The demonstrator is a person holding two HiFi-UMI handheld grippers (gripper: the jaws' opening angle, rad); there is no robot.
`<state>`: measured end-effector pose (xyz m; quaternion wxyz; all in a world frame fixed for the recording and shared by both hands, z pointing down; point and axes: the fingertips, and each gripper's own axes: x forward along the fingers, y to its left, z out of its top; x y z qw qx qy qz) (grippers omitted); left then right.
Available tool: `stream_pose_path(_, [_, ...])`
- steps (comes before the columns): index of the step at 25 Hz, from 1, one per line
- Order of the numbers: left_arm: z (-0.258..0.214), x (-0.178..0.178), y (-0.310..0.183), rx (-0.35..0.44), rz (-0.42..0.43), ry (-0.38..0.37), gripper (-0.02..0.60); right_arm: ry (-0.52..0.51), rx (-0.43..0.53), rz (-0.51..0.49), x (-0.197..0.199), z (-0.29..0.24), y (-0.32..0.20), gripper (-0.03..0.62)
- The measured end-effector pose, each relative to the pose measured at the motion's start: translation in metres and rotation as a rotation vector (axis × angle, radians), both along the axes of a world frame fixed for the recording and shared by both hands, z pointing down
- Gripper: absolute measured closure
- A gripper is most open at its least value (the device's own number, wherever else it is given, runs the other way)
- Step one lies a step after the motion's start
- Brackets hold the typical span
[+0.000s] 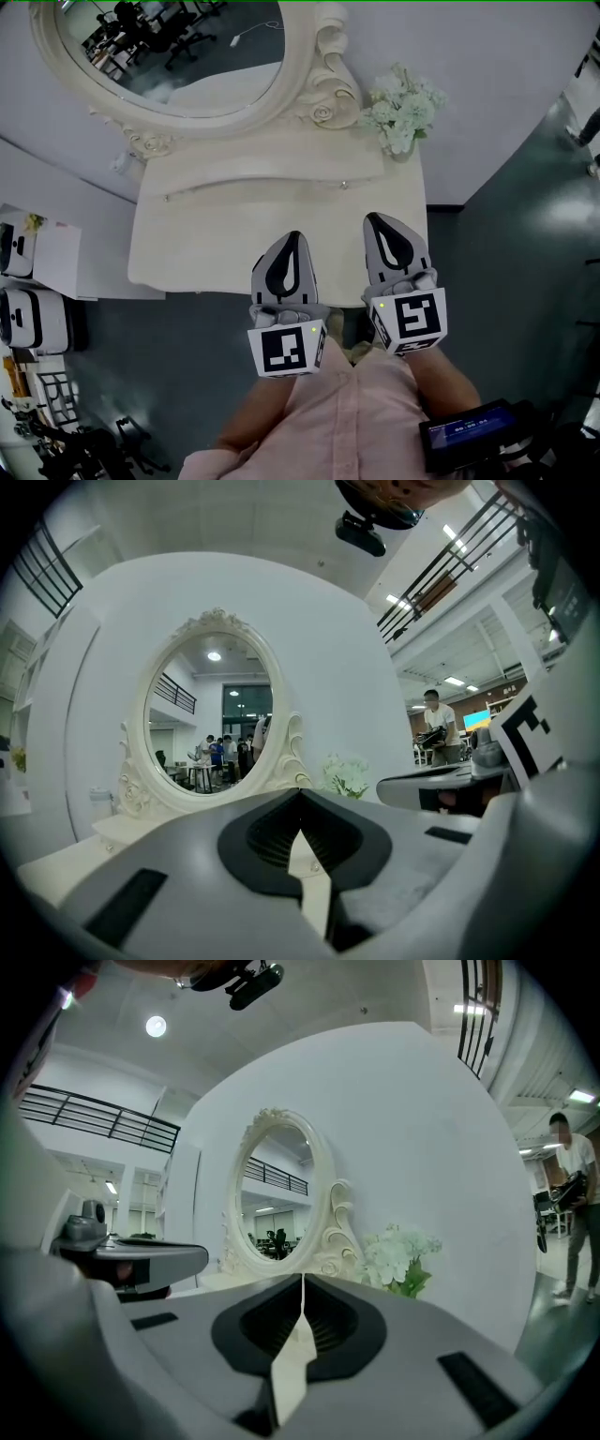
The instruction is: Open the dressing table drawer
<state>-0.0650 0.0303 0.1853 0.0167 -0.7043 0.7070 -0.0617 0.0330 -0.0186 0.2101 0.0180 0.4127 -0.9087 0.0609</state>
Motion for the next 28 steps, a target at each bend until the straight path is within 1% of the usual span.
stream_pose_path(6, [-0.001,-0.020,-0.030,0.007,0.024,0.019,0.560,0.025,0.000,0.019,-0.017,0.001,-0.023,0.574])
stream_pose_path(11, [0.006,-0.035,-0.054,-0.014,0.040,0.035,0.560,0.045,-0.019,0.041,-0.028,0.009,-0.043,0.574])
stream_pose_path(18, [0.032,-0.051,-0.089,-0.060,0.068,0.046,0.560,0.070,-0.077,0.077,-0.039,0.039,-0.073,0.574])
stream_pose_path(21, [0.044,-0.056,-0.100,-0.088,0.076,0.069,0.560,0.089,-0.119,0.101,-0.041,0.055,-0.080,0.574])
stream_pose_path(28, [0.073,-0.067,-0.123,-0.141,0.082,0.086,0.560,0.128,-0.192,0.116,-0.046,0.091,-0.095,0.574])
